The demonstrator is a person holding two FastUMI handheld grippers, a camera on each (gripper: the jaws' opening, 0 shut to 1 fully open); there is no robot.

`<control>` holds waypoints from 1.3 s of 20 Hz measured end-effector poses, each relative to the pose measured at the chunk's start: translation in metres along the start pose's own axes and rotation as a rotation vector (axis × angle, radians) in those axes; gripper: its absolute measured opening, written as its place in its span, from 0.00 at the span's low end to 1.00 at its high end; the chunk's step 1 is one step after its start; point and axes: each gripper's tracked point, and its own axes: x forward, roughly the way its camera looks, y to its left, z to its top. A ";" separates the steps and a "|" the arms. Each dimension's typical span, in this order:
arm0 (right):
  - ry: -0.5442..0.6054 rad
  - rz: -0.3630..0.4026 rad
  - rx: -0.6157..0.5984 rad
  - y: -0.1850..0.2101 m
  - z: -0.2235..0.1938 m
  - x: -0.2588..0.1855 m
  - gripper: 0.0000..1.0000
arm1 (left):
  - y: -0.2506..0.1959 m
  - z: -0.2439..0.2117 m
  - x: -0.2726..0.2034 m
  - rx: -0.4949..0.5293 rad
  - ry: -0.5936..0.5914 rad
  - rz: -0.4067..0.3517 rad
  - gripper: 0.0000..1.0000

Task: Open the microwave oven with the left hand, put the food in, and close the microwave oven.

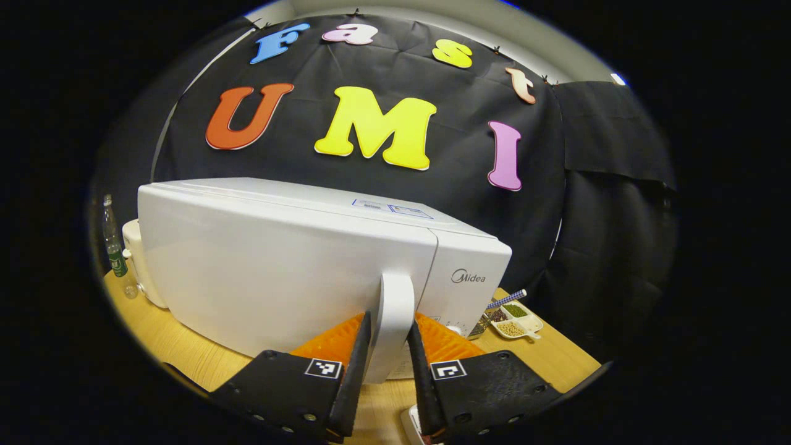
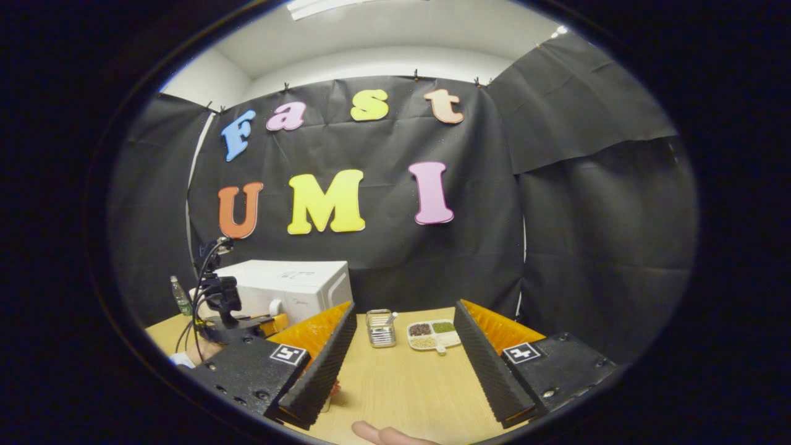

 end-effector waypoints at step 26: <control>0.063 -0.012 -0.011 0.004 -0.018 -0.022 0.91 | 0.013 -0.027 -0.110 0.092 0.125 -0.103 0.06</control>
